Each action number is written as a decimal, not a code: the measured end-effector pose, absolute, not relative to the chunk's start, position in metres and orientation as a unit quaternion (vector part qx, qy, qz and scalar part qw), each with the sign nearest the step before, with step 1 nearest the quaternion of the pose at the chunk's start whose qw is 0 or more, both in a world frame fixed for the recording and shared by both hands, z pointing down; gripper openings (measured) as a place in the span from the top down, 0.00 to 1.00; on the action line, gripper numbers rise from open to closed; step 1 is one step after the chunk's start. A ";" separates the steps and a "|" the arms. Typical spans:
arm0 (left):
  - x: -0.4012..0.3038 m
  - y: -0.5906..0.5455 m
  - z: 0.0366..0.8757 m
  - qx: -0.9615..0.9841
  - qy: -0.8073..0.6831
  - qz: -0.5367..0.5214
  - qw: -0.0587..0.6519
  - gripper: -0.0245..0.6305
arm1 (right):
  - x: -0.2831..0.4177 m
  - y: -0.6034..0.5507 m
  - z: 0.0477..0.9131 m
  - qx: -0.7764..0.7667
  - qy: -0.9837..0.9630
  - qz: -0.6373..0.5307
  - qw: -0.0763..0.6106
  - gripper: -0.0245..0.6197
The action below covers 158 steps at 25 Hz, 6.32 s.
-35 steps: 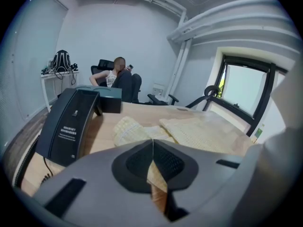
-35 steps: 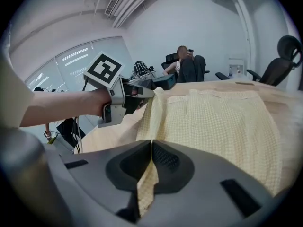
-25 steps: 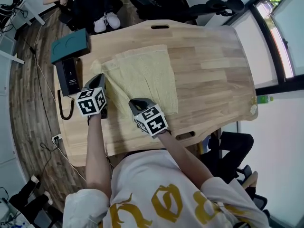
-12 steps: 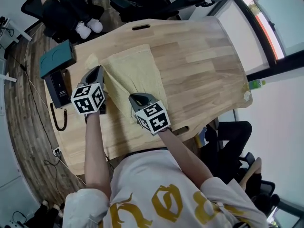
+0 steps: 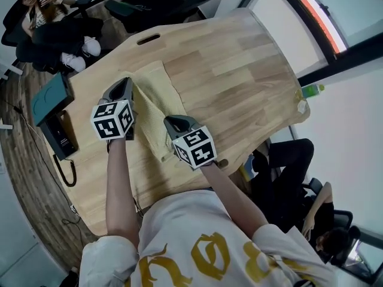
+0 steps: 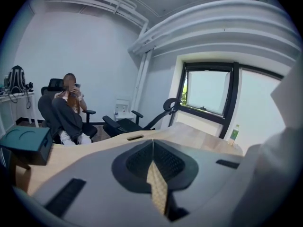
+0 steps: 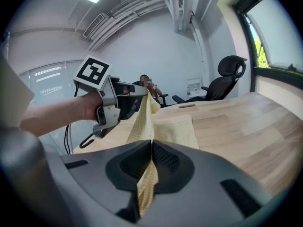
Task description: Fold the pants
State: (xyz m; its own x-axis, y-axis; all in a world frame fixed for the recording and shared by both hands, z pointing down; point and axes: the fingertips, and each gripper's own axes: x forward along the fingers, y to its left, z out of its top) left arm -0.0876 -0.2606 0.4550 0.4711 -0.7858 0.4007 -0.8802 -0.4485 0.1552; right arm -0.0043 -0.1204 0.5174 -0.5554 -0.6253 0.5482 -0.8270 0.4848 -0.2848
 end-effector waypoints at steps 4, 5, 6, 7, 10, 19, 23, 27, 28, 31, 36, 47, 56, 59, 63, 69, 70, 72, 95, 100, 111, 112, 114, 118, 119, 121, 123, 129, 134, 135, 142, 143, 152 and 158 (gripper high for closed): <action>-0.058 -0.272 0.474 0.847 -0.477 0.152 0.179 0.95 | 0.021 -0.126 0.531 0.448 -0.826 0.284 0.192 0.95; -0.051 -0.276 0.480 0.848 -0.474 0.156 0.179 0.95 | 0.027 -0.129 0.536 0.451 -0.823 0.286 0.194 0.95; -0.045 -0.281 0.486 0.849 -0.471 0.160 0.178 0.95 | 0.033 -0.132 0.540 0.453 -0.820 0.289 0.196 0.95; -0.038 -0.286 0.493 0.849 -0.469 0.166 0.177 0.95 | 0.038 -0.136 0.546 0.455 -0.818 0.291 0.199 0.95; -0.019 -0.299 0.519 0.849 -0.459 0.190 0.179 0.95 | 0.053 -0.145 0.567 0.458 -0.809 0.301 0.215 0.95; 0.009 -0.303 0.604 0.839 -0.430 0.263 0.204 0.95 | 0.076 -0.145 0.627 0.457 -0.780 0.343 0.256 0.95; 0.013 -0.298 0.626 0.832 -0.421 0.287 0.217 0.94 | 0.077 -0.144 0.640 0.458 -0.771 0.351 0.269 0.94; 0.013 -0.296 0.624 0.835 -0.419 0.285 0.215 0.90 | 0.080 -0.148 0.635 0.466 -0.770 0.352 0.255 0.94; 0.014 -0.296 0.621 0.836 -0.418 0.280 0.218 0.86 | 0.081 -0.149 0.634 0.467 -0.771 0.353 0.252 0.94; 0.013 -0.296 0.612 0.838 -0.418 0.269 0.224 0.77 | 0.081 -0.149 0.629 0.463 -0.772 0.359 0.247 0.86; 0.009 -0.291 0.590 0.842 -0.425 0.261 0.208 0.70 | 0.081 -0.143 0.615 0.461 -0.778 0.357 0.236 0.81; -0.023 -0.238 0.564 0.832 -0.449 0.256 0.200 0.70 | 0.065 -0.113 0.602 0.433 -0.794 0.354 0.239 0.72; -0.054 -0.164 0.579 0.811 -0.468 0.257 0.238 0.70 | 0.066 -0.088 0.616 0.426 -0.790 0.358 0.260 0.67; -0.060 -0.142 0.585 0.806 -0.470 0.259 0.249 0.70 | 0.070 -0.082 0.619 0.431 -0.784 0.360 0.263 0.67; -0.066 -0.120 0.590 0.802 -0.470 0.263 0.258 0.70 | 0.073 -0.080 0.621 0.437 -0.781 0.360 0.265 0.66; -0.069 -0.096 0.597 0.797 -0.466 0.268 0.276 0.70 | 0.077 -0.077 0.619 0.445 -0.777 0.356 0.267 0.65; -0.069 -0.091 0.598 0.796 -0.463 0.270 0.281 0.70 | 0.078 -0.076 0.618 0.446 -0.777 0.355 0.267 0.65; -0.067 -0.081 0.599 0.797 -0.453 0.275 0.290 0.70 | 0.077 -0.074 0.618 0.445 -0.776 0.357 0.267 0.65; -0.039 -0.012 0.643 0.756 -0.383 0.308 0.432 0.61 | 0.075 -0.060 0.657 0.432 -0.761 0.385 0.294 0.71; -0.035 -0.009 0.651 0.759 -0.373 0.307 0.437 0.74 | 0.071 -0.058 0.660 0.423 -0.769 0.375 0.298 0.75; -0.023 -0.013 0.643 0.792 -0.381 0.275 0.391 0.91 | 0.067 -0.058 0.655 0.421 -0.788 0.347 0.285 0.87; -0.024 -0.013 0.641 0.795 -0.382 0.269 0.386 0.92 | 0.067 -0.057 0.652 0.425 -0.790 0.341 0.282 0.88; -0.025 -0.014 0.637 0.801 -0.388 0.261 0.375 0.92 | 0.067 -0.057 0.647 0.434 -0.794 0.328 0.273 0.88; -0.029 -0.018 0.625 0.811 -0.402 0.249 0.345 0.92 | 0.064 -0.059 0.631 0.450 -0.802 0.301 0.253 0.88; -0.030 -0.019 0.620 0.814 -0.406 0.242 0.337 0.92 | 0.064 -0.059 0.626 0.454 -0.804 0.296 0.245 0.89; -0.033 -0.021 0.608 0.821 -0.416 0.223 0.320 0.92 | 0.063 -0.061 0.614 0.461 -0.810 0.282 0.228 0.89; -0.036 -0.025 0.593 0.829 -0.427 0.203 0.298 0.92 | 0.062 -0.064 0.601 0.467 -0.818 0.263 0.209 0.89; -0.050 -0.033 0.562 0.833 -0.461 0.161 0.260 0.92 | 0.050 -0.071 0.563 0.482 -0.832 0.222 0.160 0.89; -0.060 -0.034 0.532 0.836 -0.482 0.127 0.231 0.93 | 0.041 -0.072 0.535 0.481 -0.844 0.194 0.138 0.89; -0.062 -0.033 0.527 0.836 -0.484 0.122 0.228 0.93 | 0.039 -0.071 0.530 0.481 -0.846 0.187 0.135 0.89; -0.073 -0.023 0.498 0.834 -0.502 0.091 0.212 0.92 | 0.031 -0.059 0.495 0.481 -0.855 0.160 0.105 0.89; -0.075 -0.022 0.493 0.833 -0.505 0.086 0.209 0.93 | 0.030 -0.058 0.491 0.481 -0.857 0.158 0.100 0.89; -0.084 -0.028 0.481 0.823 -0.515 0.063 0.232 0.92 | 0.022 -0.064 0.476 0.478 -0.861 0.143 0.096 0.89; -0.092 -0.041 0.474 0.812 -0.534 0.052 0.229 0.92 | 0.016 -0.074 0.472 0.471 -0.867 0.135 0.094 0.89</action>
State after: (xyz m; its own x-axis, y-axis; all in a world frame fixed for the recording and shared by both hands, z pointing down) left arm -0.0917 -0.0406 0.4740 0.4246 -0.8435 0.3289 -0.8912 -0.3254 0.3161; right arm 0.0164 -0.0745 0.4721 -0.5386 -0.7910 0.2903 -0.8418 0.5201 -0.1446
